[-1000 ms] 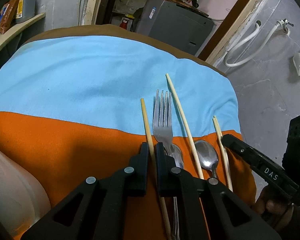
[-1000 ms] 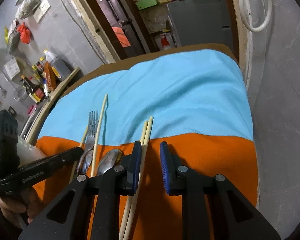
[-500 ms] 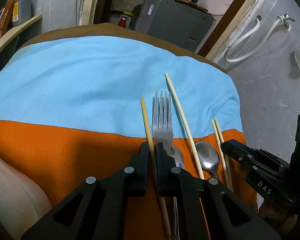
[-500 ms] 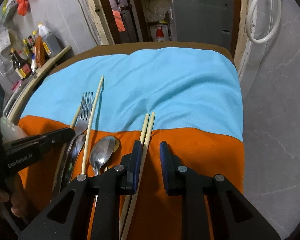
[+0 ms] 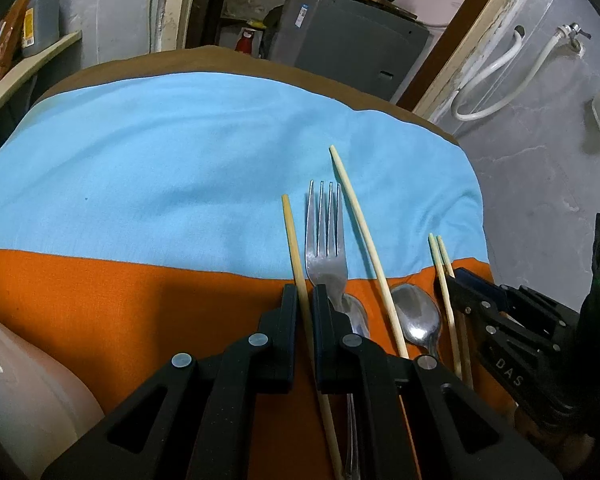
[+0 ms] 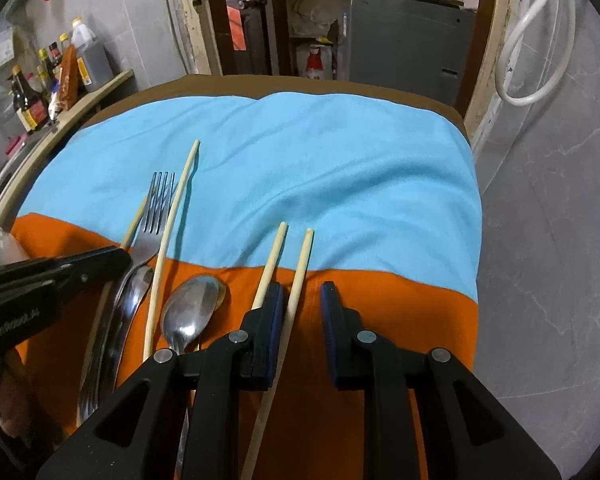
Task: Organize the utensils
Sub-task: 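Close the right gripper on a wooden chopstick while the left gripper grasps another chopstick, then lift both chopsticks up toward the white caddy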
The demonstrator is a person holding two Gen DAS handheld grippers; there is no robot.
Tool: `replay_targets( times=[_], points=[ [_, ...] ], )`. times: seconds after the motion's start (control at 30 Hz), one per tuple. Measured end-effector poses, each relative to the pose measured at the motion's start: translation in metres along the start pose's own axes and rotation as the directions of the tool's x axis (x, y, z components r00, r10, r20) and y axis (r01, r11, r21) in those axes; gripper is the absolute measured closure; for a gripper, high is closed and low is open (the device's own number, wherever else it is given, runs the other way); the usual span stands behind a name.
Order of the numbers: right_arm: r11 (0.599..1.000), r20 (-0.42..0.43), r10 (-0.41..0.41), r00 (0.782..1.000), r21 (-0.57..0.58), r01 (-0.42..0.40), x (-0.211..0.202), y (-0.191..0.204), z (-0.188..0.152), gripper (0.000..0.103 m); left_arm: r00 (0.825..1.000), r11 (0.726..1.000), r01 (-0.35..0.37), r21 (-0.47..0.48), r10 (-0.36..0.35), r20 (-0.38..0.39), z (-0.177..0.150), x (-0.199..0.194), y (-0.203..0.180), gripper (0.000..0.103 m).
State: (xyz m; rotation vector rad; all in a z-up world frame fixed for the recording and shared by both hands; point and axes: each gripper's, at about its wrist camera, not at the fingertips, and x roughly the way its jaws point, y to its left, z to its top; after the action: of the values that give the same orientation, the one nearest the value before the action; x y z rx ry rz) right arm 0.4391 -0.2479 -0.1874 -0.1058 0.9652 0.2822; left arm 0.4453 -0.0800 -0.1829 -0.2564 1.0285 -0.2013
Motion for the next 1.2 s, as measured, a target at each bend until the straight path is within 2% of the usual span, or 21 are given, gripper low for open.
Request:
replay_targets(
  times=[0.1,0.13,0.17,0.27,0.37,0.5,0.63,0.73,0.97,1.2],
  points=[
    [1.0,0.018,-0.001,1.0,0.009,0.001,-0.002,-0.001,-0.003,0.087,1.0,1.0,-0.02,0.02,0.02,0.001,0.0,0.0,-0.004,0.098],
    [1.0,0.025,0.004,1.0,0.027,-0.005,-0.003,-0.004,-0.003,0.093,1.0,1.0,-0.021,0.02,0.021,0.004,-0.001,-0.001,-0.004,0.098],
    [0.999,0.03,0.016,0.999,0.05,-0.018,-0.004,-0.008,-0.004,0.097,1.0,1.0,-0.014,0.007,0.014,0.007,-0.001,-0.002,-0.002,0.099],
    [0.99,0.05,0.073,0.996,0.115,-0.078,-0.007,-0.019,-0.008,0.1,1.0,0.999,0.025,-0.04,-0.025,0.011,-0.004,-0.006,0.005,0.1],
    [0.977,0.102,0.12,0.987,0.167,-0.136,-0.021,-0.028,-0.016,0.1,0.999,0.998,0.04,-0.047,-0.039,0.027,-0.011,-0.013,0.007,0.101],
    [0.968,0.132,0.144,0.981,0.186,-0.168,-0.031,-0.028,-0.024,0.1,0.996,0.996,0.066,-0.051,-0.063,0.056,-0.022,-0.025,0.008,0.101],
    [0.957,0.196,0.167,0.966,0.202,-0.206,-0.045,-0.031,-0.032,0.1,0.989,0.992,0.119,-0.039,-0.115,0.09,-0.031,-0.038,0.004,0.101],
    [0.947,0.285,0.193,0.939,0.197,-0.255,-0.06,-0.027,-0.036,0.1,0.973,0.984,0.178,0.004,-0.176,0.146,-0.038,-0.053,-0.007,0.101],
    [0.939,0.459,0.204,0.865,0.159,-0.306,-0.091,-0.016,-0.037,0.1,0.936,0.97,0.232,0.069,-0.242,0.256,-0.038,-0.083,-0.024,0.101],
    [0.916,0.584,0.232,0.778,0.137,-0.376,-0.122,-0.005,-0.026,0.1,0.881,0.96,0.255,0.118,-0.28,0.382,-0.029,-0.131,-0.028,0.101]
  ],
)
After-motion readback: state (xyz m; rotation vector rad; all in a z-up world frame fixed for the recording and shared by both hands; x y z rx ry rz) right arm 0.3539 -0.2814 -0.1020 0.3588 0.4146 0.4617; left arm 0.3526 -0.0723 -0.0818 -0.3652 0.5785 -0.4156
